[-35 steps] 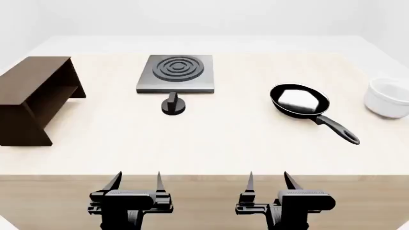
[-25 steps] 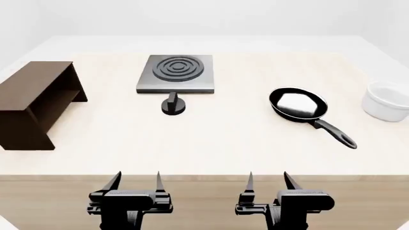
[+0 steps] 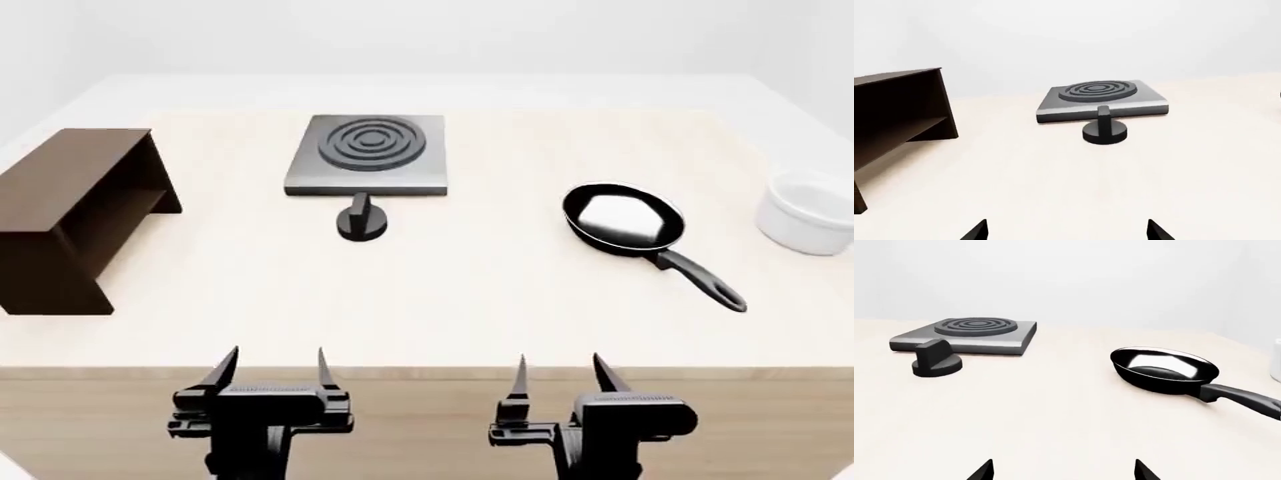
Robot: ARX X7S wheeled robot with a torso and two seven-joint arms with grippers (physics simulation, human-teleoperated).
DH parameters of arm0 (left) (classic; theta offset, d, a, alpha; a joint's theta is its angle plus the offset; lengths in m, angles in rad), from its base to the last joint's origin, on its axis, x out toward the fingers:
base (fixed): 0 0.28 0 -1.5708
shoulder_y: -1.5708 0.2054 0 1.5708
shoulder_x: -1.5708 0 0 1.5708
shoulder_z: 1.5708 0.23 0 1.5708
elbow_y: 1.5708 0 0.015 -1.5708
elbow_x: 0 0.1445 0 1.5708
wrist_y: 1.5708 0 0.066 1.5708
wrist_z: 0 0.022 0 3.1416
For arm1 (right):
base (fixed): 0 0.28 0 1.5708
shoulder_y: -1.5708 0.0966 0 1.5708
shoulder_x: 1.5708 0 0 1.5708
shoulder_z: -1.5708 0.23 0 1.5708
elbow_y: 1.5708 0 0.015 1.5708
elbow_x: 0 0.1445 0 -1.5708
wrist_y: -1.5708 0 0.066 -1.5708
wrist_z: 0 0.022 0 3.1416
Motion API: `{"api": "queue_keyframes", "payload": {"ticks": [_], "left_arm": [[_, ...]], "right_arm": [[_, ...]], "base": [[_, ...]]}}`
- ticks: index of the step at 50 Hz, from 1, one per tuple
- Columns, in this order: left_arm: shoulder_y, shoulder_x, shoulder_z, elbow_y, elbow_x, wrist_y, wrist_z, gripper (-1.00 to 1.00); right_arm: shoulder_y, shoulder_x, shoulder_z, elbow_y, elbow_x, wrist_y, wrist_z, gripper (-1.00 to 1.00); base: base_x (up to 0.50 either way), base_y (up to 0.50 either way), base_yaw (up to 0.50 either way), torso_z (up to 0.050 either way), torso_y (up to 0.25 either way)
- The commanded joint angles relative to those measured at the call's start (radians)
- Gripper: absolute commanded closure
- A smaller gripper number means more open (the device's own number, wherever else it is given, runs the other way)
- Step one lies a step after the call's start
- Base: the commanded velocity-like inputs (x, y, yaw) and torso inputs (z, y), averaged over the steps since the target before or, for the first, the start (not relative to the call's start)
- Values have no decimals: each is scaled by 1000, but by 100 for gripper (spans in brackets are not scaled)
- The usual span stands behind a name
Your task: Turn on the stove and put the frying pan on it.
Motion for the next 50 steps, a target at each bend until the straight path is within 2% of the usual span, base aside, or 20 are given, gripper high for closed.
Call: {"api": "queue_keyframes", "payload": {"ticks": [1,8,14,41,50], "left_arm": [[7,-16,-17,145,19,-100,-14,-100],[-12,-14,-4,183,38,-203,-38,-100],[-1,-18,5,197,62,-191,-68,-100],[-15,-33,-16,153,-6,-136,-80,-100],[-22,-38,-12,139,-14,-140,-86,-100]], "right_arm": [[-28,9,-16,-168,-22,35,8,-100],[-25,21,-16,-156,-15,24,28,-100],[-27,32,-20,-158,-4,25,33,-100],[-4,57,-59,-125,5,24,78,-100],[8,65,-74,-106,-2,38,94,-100]], "base": [[477,0,0,0,0],[500,0,0,0,0],[500,0,0,0,0],[500,0,0,0,0],[79,0,0,0,0]]}}
